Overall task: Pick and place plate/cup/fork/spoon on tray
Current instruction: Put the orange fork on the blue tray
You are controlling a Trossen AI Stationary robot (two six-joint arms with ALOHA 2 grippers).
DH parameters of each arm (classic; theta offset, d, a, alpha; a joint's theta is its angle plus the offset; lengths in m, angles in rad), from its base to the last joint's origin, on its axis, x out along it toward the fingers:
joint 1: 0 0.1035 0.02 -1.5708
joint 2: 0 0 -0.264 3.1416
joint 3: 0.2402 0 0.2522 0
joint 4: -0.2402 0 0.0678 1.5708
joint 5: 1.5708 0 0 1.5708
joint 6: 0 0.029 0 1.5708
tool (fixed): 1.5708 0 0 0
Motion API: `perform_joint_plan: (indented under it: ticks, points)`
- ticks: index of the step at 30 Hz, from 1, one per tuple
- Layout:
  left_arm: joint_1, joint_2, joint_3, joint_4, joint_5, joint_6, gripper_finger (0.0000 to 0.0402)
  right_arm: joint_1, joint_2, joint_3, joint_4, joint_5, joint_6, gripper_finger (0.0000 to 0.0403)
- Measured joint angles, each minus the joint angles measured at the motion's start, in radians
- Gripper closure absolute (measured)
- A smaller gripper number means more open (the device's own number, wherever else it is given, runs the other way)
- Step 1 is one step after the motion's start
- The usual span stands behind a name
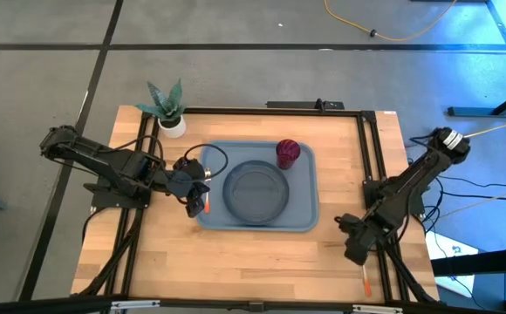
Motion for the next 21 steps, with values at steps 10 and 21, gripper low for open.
perform_joint_plan:
  ticks: [10,21]
  points:
    - [0.0,0.0,0.0,0.031,-0.001,0.0,0.0401,-0.09,-0.004,0.0,-0.153,-0.059,-0.356,0.0353]
    - [0.0,0.0,0.0,0.048,-0.001,-0.004,0.0401,-0.155,-0.004,0.0,-0.103,-0.054,-0.487,0.0391]
